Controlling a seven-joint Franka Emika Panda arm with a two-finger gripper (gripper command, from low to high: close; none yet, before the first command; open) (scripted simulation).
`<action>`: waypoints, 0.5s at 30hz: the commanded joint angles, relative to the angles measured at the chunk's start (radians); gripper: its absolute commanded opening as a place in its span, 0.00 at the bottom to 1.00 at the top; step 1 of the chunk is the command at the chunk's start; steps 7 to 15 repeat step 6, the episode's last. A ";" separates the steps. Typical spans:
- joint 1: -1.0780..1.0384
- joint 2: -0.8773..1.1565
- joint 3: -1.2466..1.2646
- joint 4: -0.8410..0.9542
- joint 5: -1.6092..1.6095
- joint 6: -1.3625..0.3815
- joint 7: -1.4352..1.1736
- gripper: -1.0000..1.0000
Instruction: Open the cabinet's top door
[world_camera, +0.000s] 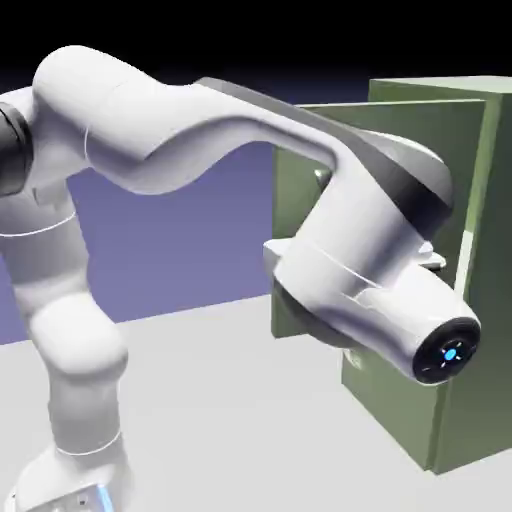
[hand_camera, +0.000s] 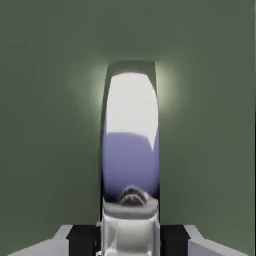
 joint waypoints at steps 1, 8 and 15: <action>-0.022 0.036 0.001 0.015 0.009 -0.035 -0.018 0.00; -0.146 0.218 0.046 0.122 0.043 -0.213 -0.109 0.00; -0.146 0.218 0.046 0.122 0.043 -0.213 -0.109 0.00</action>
